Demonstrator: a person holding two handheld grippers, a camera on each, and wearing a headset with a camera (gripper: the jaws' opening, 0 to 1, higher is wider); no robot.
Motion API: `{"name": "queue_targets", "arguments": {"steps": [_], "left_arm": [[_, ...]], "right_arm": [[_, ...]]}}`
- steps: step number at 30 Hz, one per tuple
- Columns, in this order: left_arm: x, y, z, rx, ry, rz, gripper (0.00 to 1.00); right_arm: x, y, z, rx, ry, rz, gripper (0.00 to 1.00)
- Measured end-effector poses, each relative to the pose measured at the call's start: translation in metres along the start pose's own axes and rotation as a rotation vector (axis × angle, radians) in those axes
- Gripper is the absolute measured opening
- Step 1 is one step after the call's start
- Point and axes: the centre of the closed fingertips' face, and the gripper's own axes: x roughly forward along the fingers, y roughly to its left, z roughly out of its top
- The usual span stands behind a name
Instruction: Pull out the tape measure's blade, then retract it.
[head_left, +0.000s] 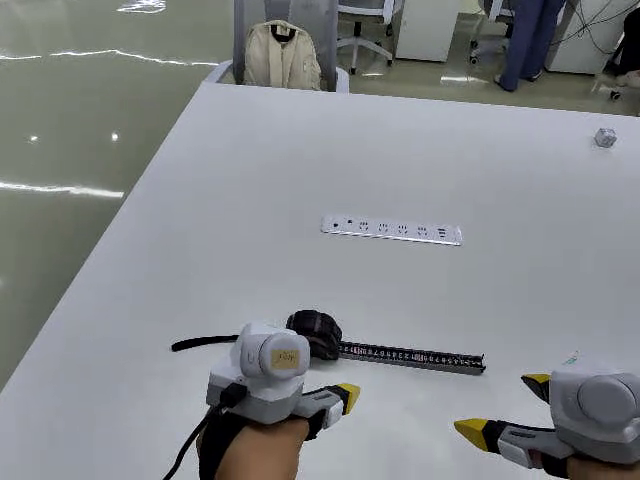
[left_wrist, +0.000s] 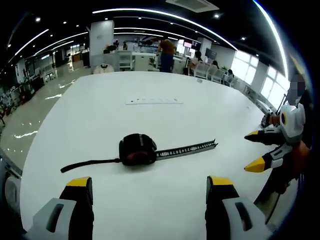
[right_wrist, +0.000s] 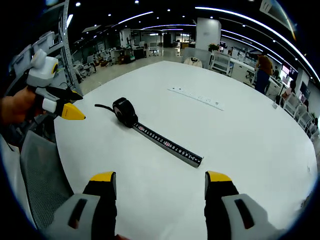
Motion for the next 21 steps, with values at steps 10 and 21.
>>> {"name": "queue_targets", "arguments": {"steps": [10,21], "left_arm": [[0.018,-0.002,-0.003,-0.008,0.019,-0.004,0.9],[0.032,-0.002,-0.001,-0.034,0.024,0.008,0.87]], "right_arm": [[0.01,-0.015,-0.002,-0.078,0.032,0.009,0.7],[0.025,-0.026,-0.009,-0.184,0.077,0.054,0.65]]}}
